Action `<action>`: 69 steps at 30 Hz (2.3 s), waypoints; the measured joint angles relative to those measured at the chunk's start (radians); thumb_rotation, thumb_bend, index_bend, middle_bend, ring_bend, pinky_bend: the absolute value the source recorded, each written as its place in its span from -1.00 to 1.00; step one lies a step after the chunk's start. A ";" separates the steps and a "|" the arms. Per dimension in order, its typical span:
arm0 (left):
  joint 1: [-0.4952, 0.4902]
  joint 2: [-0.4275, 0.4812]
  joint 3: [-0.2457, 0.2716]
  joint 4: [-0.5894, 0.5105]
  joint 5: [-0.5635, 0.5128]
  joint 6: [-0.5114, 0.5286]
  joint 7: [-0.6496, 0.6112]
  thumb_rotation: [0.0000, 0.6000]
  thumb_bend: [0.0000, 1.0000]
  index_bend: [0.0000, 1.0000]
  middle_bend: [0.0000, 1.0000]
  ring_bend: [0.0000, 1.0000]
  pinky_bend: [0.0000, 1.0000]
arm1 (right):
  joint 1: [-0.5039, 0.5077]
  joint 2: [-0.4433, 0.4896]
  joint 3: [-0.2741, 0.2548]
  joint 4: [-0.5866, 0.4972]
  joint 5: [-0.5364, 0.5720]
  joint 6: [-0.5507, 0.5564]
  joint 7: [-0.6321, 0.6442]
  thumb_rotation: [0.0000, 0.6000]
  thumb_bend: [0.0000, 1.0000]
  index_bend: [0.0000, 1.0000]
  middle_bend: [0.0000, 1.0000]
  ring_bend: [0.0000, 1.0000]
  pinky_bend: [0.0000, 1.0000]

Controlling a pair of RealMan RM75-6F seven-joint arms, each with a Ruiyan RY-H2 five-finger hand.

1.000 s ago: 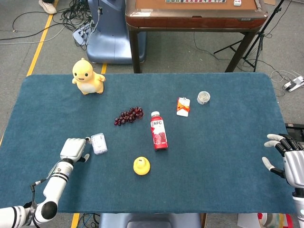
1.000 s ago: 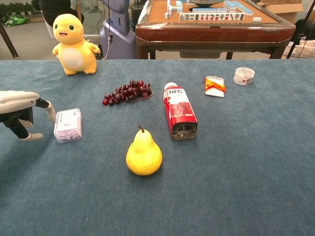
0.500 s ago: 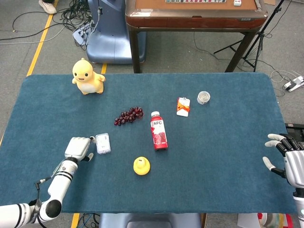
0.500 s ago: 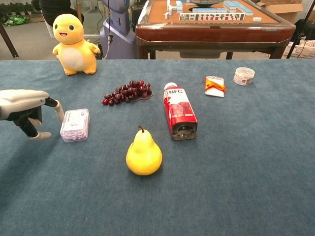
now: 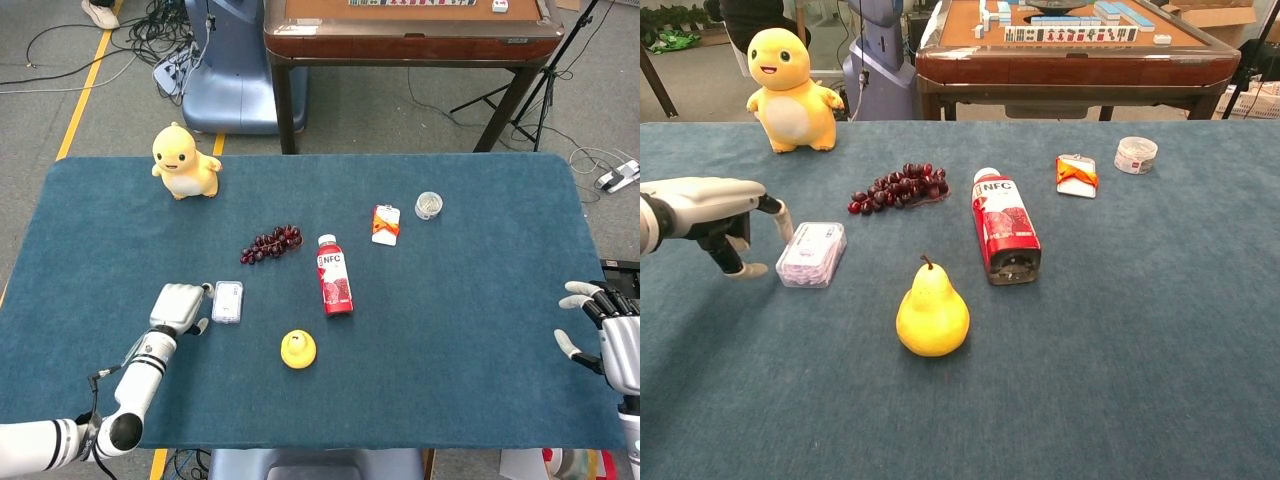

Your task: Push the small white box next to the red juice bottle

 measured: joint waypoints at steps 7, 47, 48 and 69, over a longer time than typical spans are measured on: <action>-0.028 -0.023 -0.006 0.008 -0.016 -0.002 0.011 1.00 -0.30 -0.38 1.00 0.98 1.00 | 0.001 0.001 0.002 0.000 0.005 -0.002 0.001 1.00 -0.58 -0.11 -0.38 -0.59 -0.26; -0.070 -0.091 -0.006 0.107 0.031 0.039 0.027 1.00 -0.78 -0.56 1.00 0.96 1.00 | -0.001 0.003 0.007 -0.004 0.011 0.000 0.005 1.00 -0.58 -0.11 -0.38 -0.59 -0.26; -0.071 -0.097 -0.011 0.111 0.029 0.039 0.026 1.00 -0.78 -0.56 1.00 0.96 1.00 | -0.001 0.003 0.007 -0.004 0.011 0.001 0.005 1.00 -0.58 -0.11 -0.38 -0.59 -0.26; -0.097 -0.187 -0.057 0.196 0.016 0.047 0.037 1.00 -0.78 -0.53 1.00 0.97 1.00 | -0.004 0.008 0.010 -0.004 0.013 0.006 0.017 1.00 -0.58 -0.11 -0.38 -0.59 -0.26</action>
